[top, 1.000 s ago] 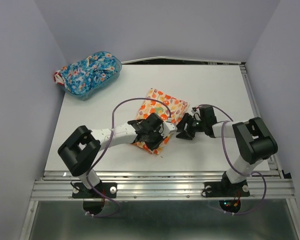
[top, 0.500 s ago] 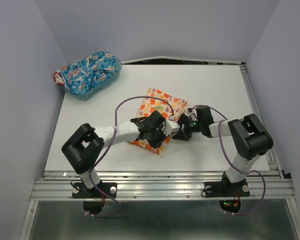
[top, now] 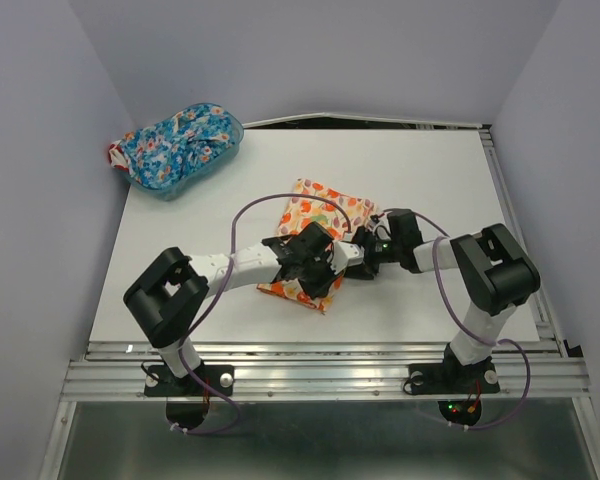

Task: Fold and stack the skirts
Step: Fold the skirt

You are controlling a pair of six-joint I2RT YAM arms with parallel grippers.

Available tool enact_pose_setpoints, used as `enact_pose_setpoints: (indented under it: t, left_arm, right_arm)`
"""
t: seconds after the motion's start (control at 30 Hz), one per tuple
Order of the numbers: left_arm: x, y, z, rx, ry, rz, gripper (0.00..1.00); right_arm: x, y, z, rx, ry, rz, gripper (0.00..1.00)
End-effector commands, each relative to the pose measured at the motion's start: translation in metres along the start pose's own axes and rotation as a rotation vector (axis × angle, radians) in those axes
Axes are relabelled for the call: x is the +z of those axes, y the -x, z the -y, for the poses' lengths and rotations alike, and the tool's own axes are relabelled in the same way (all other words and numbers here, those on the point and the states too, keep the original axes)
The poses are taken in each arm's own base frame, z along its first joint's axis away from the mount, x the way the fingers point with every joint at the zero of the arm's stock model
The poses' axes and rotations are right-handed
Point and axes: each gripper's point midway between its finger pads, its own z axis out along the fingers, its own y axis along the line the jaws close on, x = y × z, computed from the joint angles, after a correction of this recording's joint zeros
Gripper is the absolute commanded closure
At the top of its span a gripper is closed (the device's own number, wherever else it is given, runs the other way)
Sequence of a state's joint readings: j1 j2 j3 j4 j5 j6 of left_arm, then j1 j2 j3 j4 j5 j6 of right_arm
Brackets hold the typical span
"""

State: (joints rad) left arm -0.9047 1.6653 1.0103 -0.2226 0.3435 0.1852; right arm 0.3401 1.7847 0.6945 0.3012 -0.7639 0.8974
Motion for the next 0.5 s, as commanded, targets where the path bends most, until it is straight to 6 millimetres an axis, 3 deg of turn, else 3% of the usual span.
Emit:
enact_pose_setpoints:
  t: [0.0,0.2,0.37,0.4,0.47]
  left_arm:
    - [-0.011,0.036,0.014,0.043,-0.039,0.106,1.00]
    - [0.003,0.038,0.013,0.047,-0.033,0.099,1.00]
    - [-0.006,0.055,0.016,0.079,-0.036,0.158,0.54]
    - [-0.019,0.060,0.013,0.110,-0.005,0.183,0.50]
    - [-0.031,0.054,0.009,0.159,0.036,0.191,0.42]
  right_arm:
    - [0.007,0.000,0.017,-0.011,-0.066,0.012,0.38]
    - [0.007,-0.001,0.024,-0.052,-0.093,0.001,0.58]
    - [0.008,0.001,0.032,-0.135,-0.138,-0.033,0.80]
    - [0.009,0.008,0.027,-0.200,-0.130,-0.038,0.89]
    - [0.010,0.006,0.033,-0.228,-0.151,-0.085,0.97]
